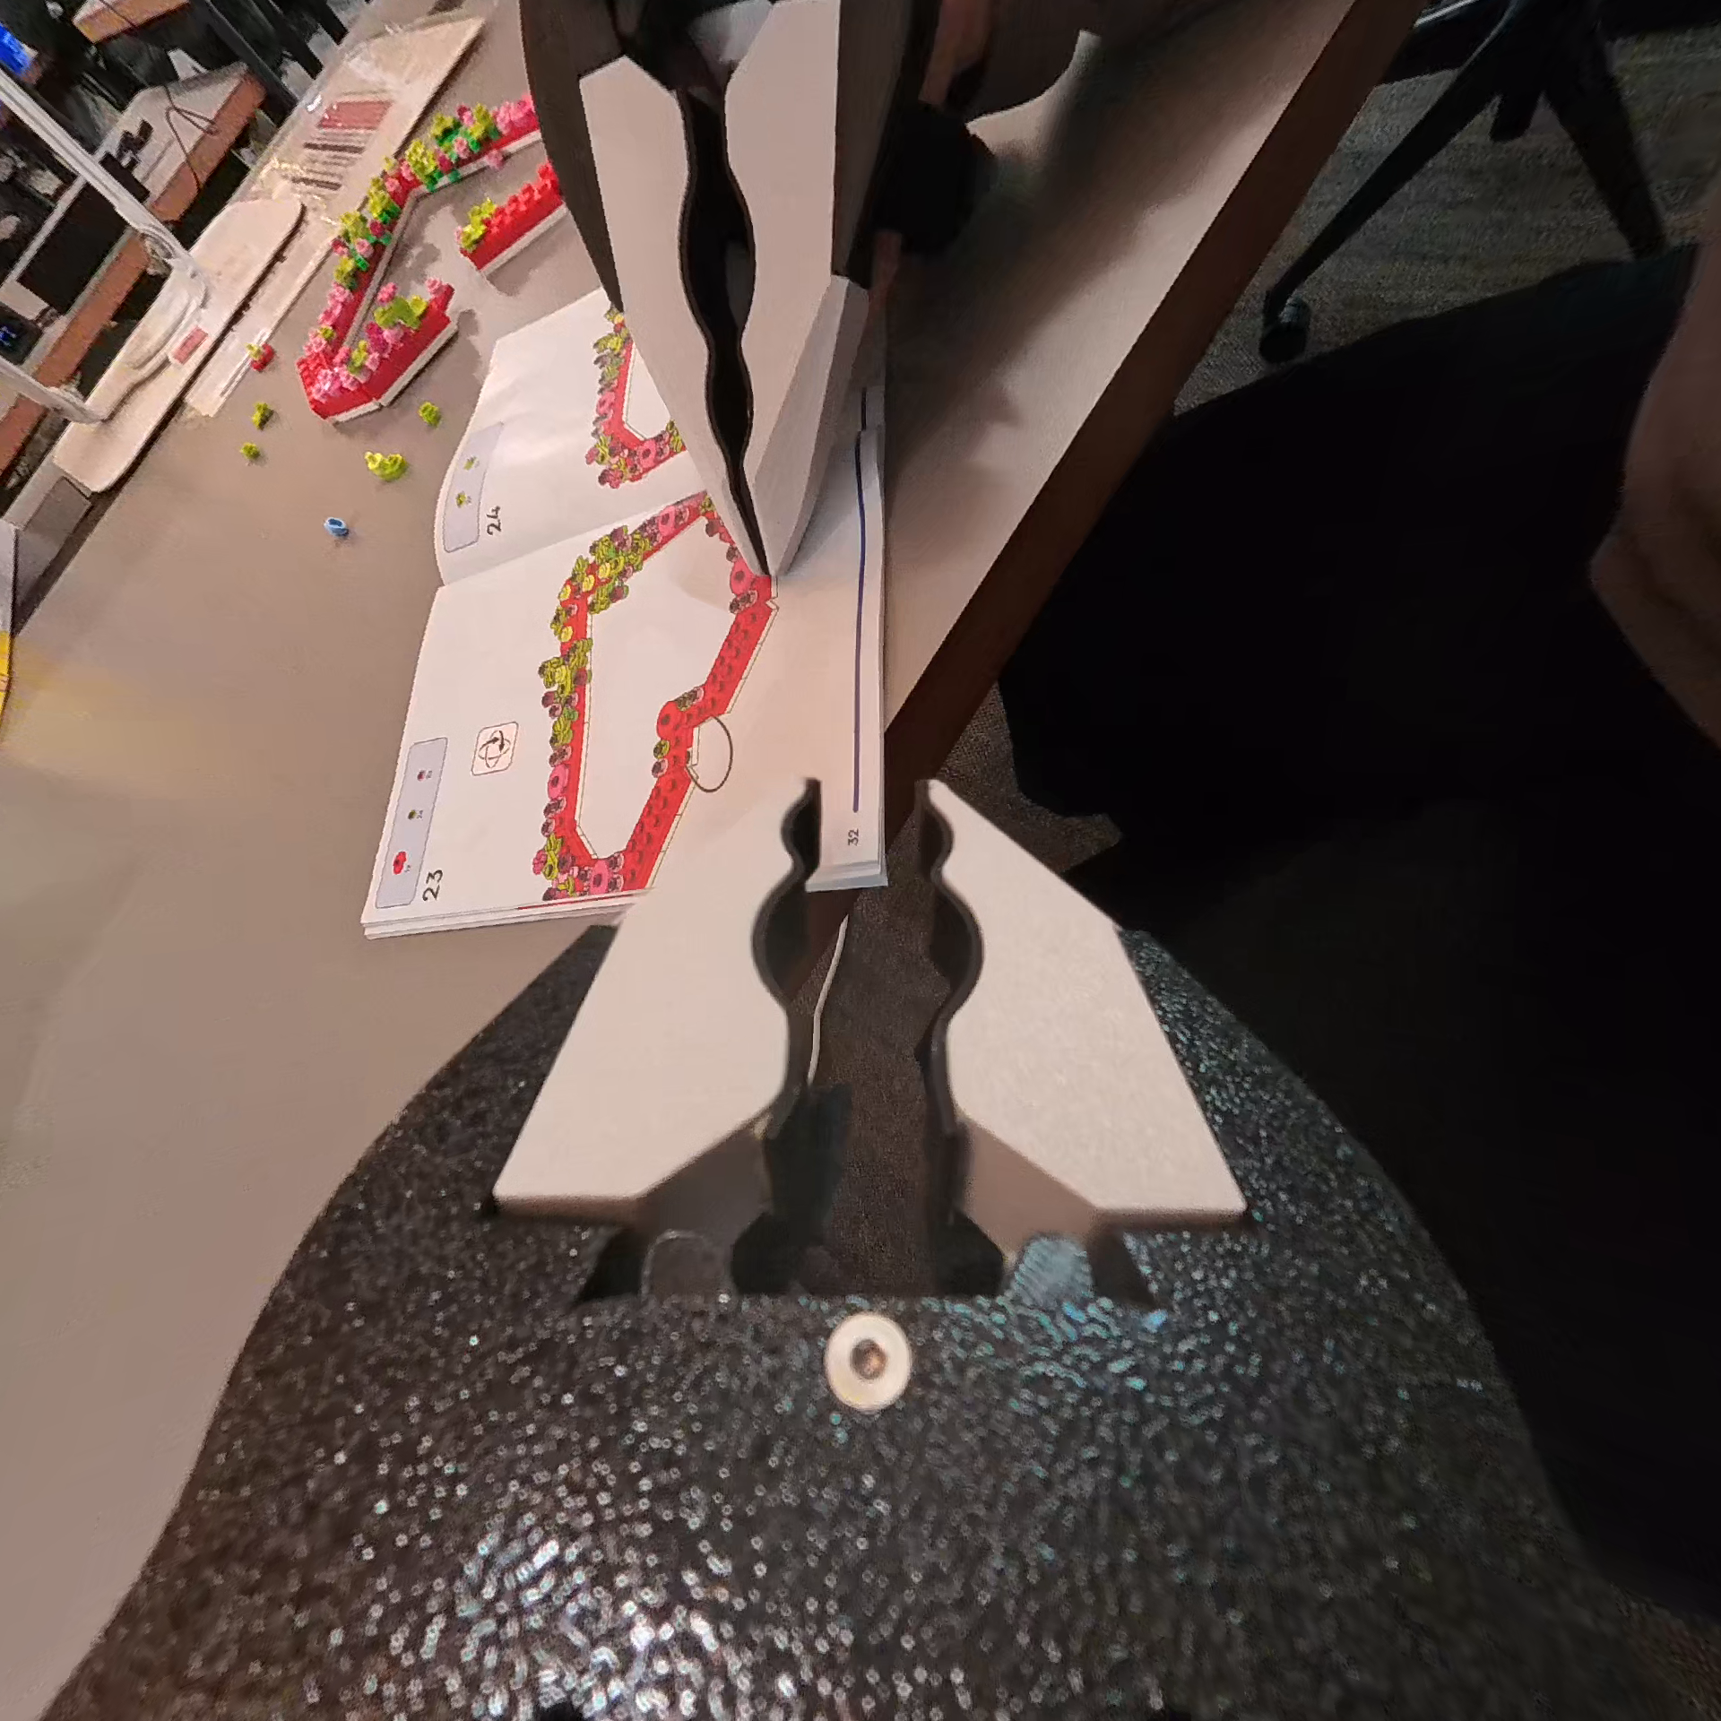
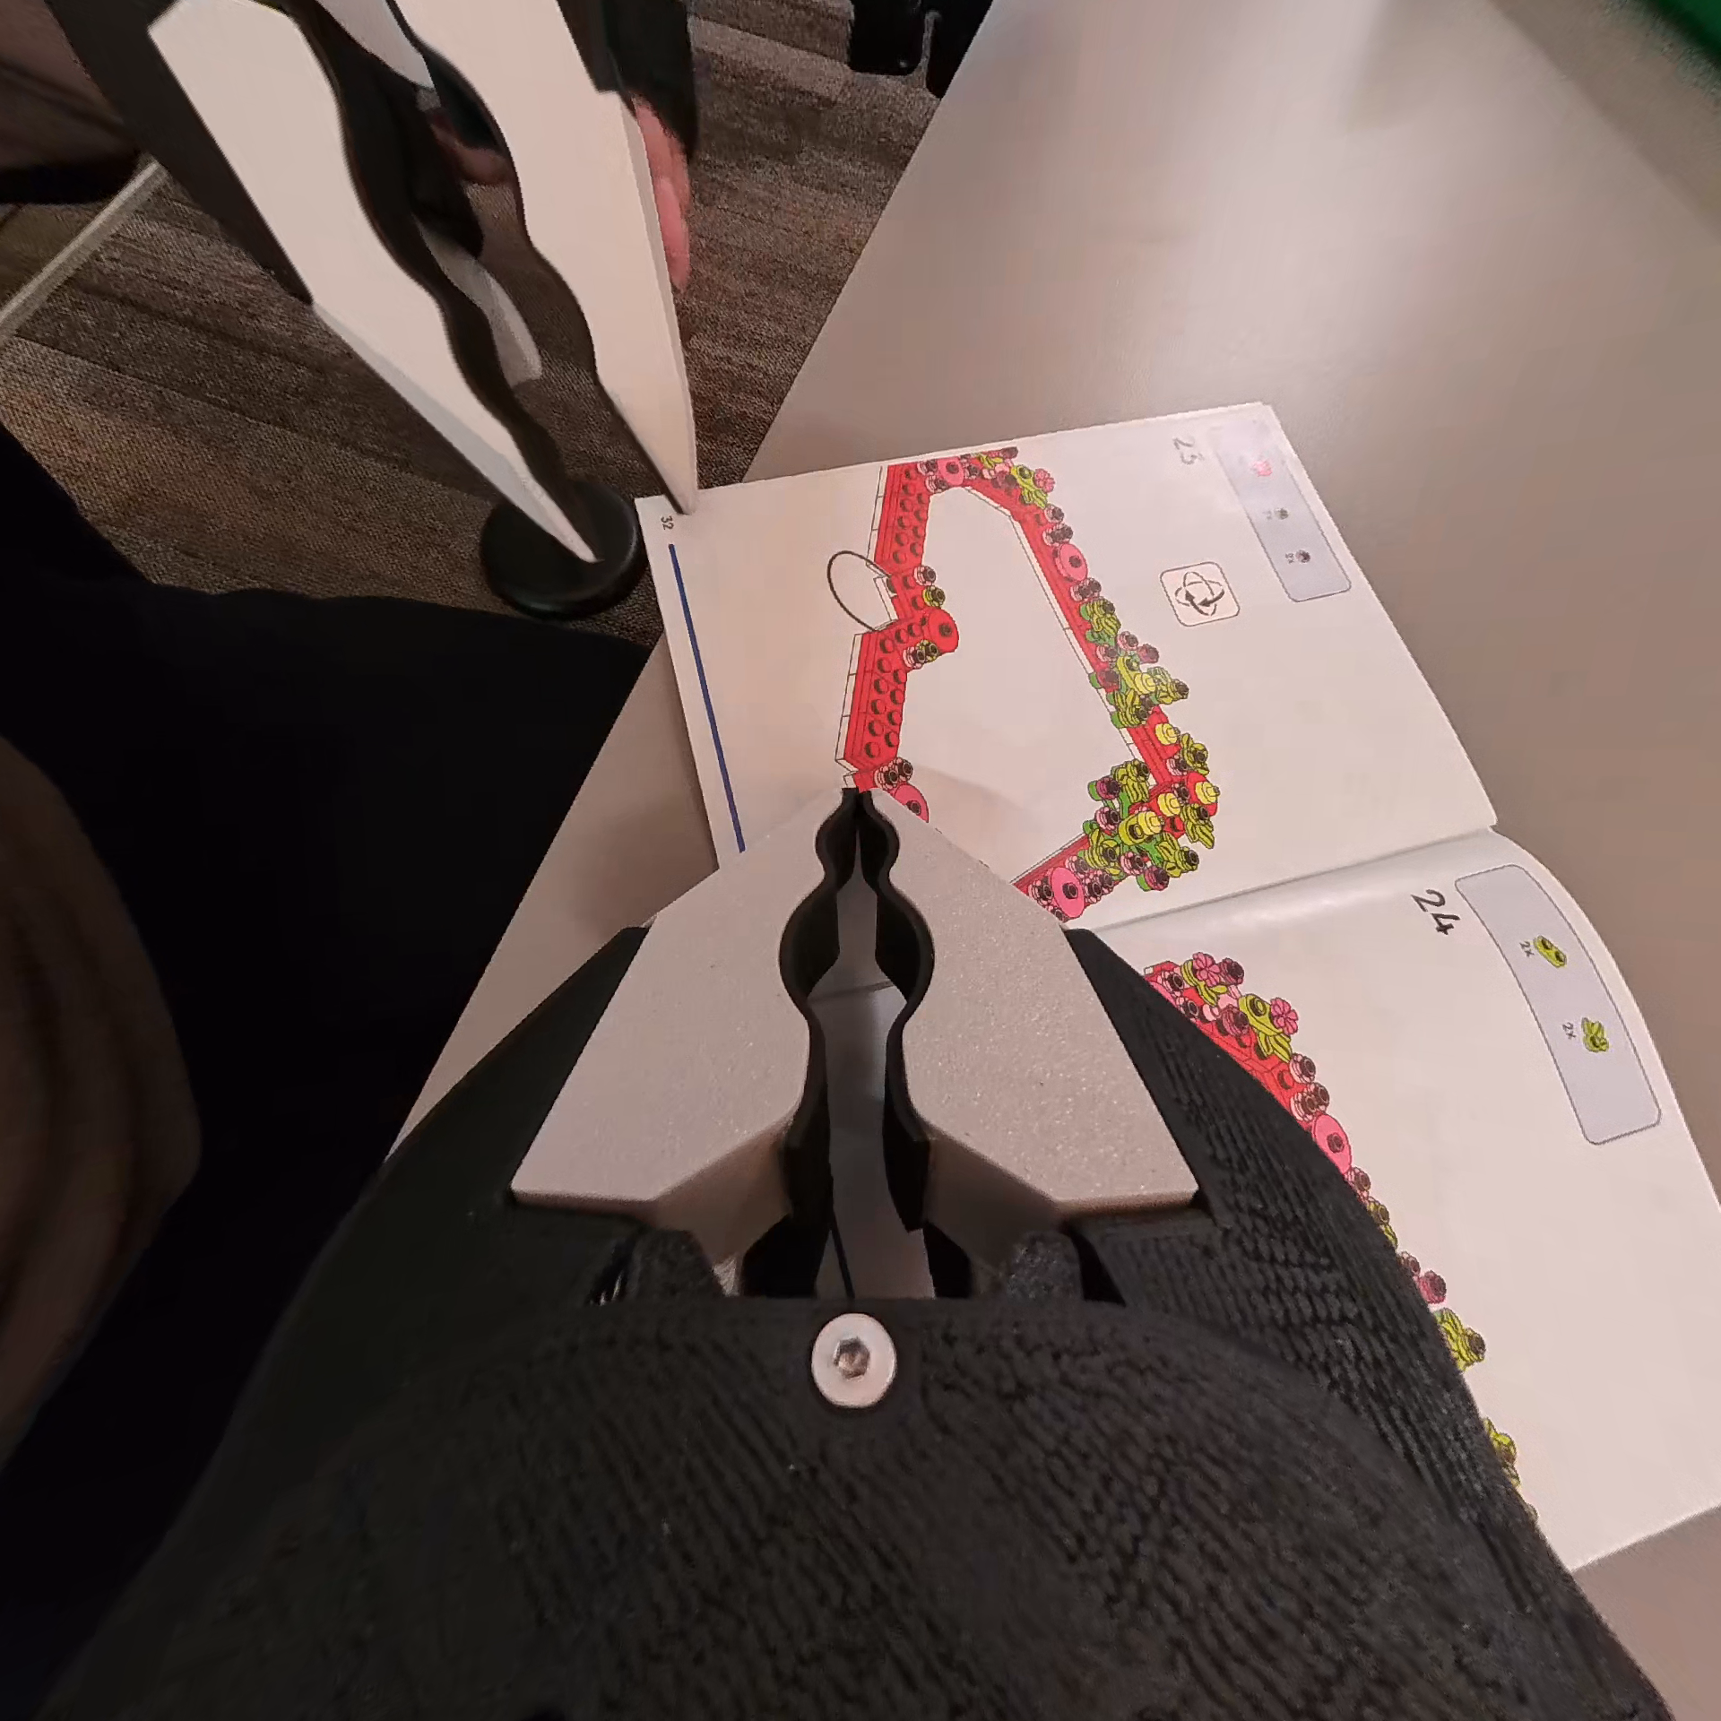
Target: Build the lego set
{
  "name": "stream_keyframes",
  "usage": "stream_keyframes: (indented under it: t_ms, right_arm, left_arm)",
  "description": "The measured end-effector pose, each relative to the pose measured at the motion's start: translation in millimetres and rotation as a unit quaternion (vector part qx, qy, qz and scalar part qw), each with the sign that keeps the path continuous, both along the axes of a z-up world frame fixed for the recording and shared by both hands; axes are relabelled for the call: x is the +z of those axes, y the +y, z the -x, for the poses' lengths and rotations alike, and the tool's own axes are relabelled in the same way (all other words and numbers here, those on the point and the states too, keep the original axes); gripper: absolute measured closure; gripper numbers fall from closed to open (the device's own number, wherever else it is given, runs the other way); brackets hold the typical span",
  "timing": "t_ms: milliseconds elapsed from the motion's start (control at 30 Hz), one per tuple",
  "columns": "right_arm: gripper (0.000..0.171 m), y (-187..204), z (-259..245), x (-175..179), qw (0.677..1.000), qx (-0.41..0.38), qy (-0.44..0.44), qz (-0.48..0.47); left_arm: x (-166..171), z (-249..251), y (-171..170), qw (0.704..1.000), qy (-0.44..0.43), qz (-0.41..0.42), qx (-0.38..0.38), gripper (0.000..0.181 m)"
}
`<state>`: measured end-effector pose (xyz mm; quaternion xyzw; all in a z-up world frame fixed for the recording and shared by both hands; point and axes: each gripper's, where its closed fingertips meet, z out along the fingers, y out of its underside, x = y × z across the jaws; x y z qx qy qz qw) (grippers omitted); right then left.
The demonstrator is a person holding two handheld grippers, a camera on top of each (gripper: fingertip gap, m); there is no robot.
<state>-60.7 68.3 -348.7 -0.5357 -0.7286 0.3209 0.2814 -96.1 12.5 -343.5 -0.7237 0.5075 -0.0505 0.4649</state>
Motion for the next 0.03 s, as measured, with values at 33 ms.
stream_keyframes:
  t_ms: [33]
  right_arm:
    - [0.171,0.0,0.0,0.0,1.0,0.0,0.0,0.0]
  left_arm:
    - [0.1,0.4,0.2,1.0,0.0,0.0,0.0,0.165]
